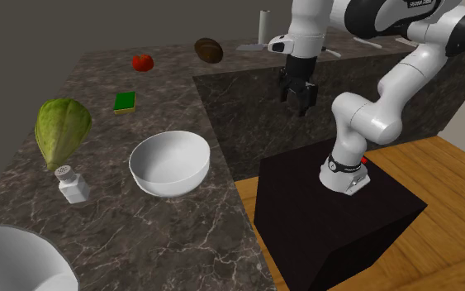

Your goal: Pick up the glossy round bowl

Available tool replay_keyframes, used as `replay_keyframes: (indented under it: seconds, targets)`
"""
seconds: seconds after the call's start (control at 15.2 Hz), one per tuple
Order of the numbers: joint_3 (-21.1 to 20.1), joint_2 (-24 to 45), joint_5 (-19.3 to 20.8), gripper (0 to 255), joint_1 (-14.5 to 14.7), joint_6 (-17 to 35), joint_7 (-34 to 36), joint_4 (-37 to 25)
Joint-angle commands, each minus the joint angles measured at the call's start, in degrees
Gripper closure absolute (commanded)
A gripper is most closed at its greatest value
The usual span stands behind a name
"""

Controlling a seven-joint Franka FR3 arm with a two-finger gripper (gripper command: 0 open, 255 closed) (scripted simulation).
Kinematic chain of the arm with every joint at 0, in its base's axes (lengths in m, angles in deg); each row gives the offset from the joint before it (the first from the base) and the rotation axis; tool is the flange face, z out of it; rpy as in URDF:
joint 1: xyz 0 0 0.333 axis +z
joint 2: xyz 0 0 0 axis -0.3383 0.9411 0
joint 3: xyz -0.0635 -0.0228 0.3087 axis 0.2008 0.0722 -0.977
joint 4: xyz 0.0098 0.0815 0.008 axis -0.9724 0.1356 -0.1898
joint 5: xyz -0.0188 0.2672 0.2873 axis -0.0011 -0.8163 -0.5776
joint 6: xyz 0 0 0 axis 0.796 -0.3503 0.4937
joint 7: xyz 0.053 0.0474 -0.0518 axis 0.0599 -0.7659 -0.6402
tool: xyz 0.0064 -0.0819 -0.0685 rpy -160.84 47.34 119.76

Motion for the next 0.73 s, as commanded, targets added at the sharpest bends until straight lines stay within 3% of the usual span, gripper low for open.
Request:
replay_keyframes:
  seconds: [0.0, 0.66]
  targets:
    - [0.0, 0.0, 0.0, 0, 0.0, 0.0, 0.0, 0.0]
    - [2.51, 24.07, -1.72, 0, 0.74, 6.87, -1.83, -16.92]
